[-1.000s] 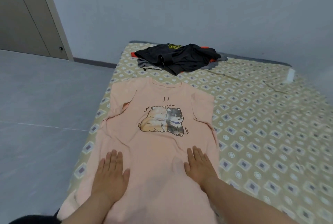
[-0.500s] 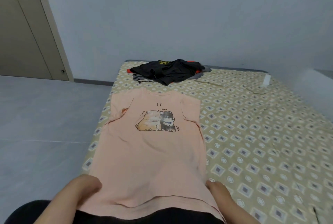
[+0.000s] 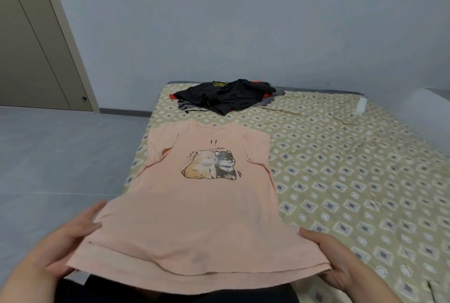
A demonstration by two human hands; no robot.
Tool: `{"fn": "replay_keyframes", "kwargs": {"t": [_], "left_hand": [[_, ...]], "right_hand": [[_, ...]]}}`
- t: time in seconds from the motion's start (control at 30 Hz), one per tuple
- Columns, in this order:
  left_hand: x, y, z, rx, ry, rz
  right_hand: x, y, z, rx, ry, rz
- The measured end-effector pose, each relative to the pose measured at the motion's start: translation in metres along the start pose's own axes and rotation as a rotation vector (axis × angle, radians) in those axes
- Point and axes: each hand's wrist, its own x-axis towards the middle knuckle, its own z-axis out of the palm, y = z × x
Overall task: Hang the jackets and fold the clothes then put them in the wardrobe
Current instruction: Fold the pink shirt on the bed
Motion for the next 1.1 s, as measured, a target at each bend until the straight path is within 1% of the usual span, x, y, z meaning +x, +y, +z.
{"fn": "replay_keyframes", "kwargs": {"t": [0.07,0.1,0.17,0.23,0.27,0.3,0.33,0.4,0.47,0.53,0.57,0.6,0.63,0.7,0.73,0.77,0.8,0.87,0.9,0.97,1.0,1.07,1.1], "left_hand": [[0.007,0.008,0.004,-0.097,0.16,0.109],[0.014,0.012,0.007,-0.18,0.187,0.148],[0.028,0.02,0.019,-0.363,0.188,0.216],[0.04,0.025,0.032,-0.509,0.168,0.299],[0.049,0.026,0.034,-0.536,0.174,0.32],[0.059,0.026,0.035,-0.497,0.202,0.325],[0.07,0.025,0.035,-0.418,0.242,0.326],[0.093,0.022,0.033,-0.164,0.345,0.296],[0.12,0.017,0.028,0.222,0.455,0.283],[0.143,0.015,0.025,0.654,0.621,0.305],[0.152,0.017,0.025,0.828,0.701,0.304],[0.16,0.018,0.024,0.967,0.745,0.298],[0.17,0.019,0.019,1.077,0.767,0.311],[0.192,0.019,0.005,1.235,0.732,0.418],[0.206,0.018,-0.005,1.251,0.721,0.497],[0.218,0.019,-0.01,1.184,0.713,0.54],[0.23,0.021,-0.015,1.05,0.715,0.563],[0.256,0.032,-0.024,0.764,0.778,0.559],[0.269,0.04,-0.026,0.672,0.79,0.549],[0.297,0.062,-0.019,0.641,0.81,0.567],[0.31,0.074,-0.01,0.646,0.819,0.593],[0.34,0.1,0.008,0.621,0.841,0.59],[0.357,0.114,0.016,0.652,0.847,0.548]], "right_hand": [[0.004,-0.012,0.002,0.077,-0.033,-0.068],[0.006,-0.02,0.006,0.15,-0.044,-0.119],[0.015,-0.037,0.015,0.286,-0.011,-0.204],[0.027,-0.053,0.023,0.428,-0.032,-0.249],[0.035,-0.058,0.026,0.488,-0.051,-0.252],[0.043,-0.061,0.03,0.505,-0.067,-0.254],[0.052,-0.064,0.034,0.464,-0.068,-0.259],[0.075,-0.066,0.043,0.232,0.003,-0.279],[0.101,-0.066,0.05,-0.031,0.12,-0.317],[0.124,-0.069,0.054,-0.344,0.299,-0.386],[0.134,-0.072,0.056,-0.52,0.378,-0.422],[0.144,-0.075,0.057,-0.675,0.454,-0.454],[0.157,-0.078,0.054,-0.789,0.498,-0.471],[0.174,-0.085,0.054,-0.897,0.54,-0.509],[0.181,-0.089,0.055,-0.917,0.546,-0.537],[0.191,-0.092,0.054,-0.887,0.554,-0.595],[0.2,-0.097,0.055,-0.798,0.573,-0.647],[0.217,-0.114,0.062,-0.594,0.634,-0.728],[0.227,-0.125,0.066,-0.501,0.673,-0.747],[0.248,-0.153,0.079,-0.403,0.713,-0.767],[0.26,-0.168,0.086,-0.392,0.699,-0.771],[0.283,-0.199,0.101,-0.339,0.623,-0.72],[0.293,-0.216,0.107,-0.312,0.59,-0.678]]}}
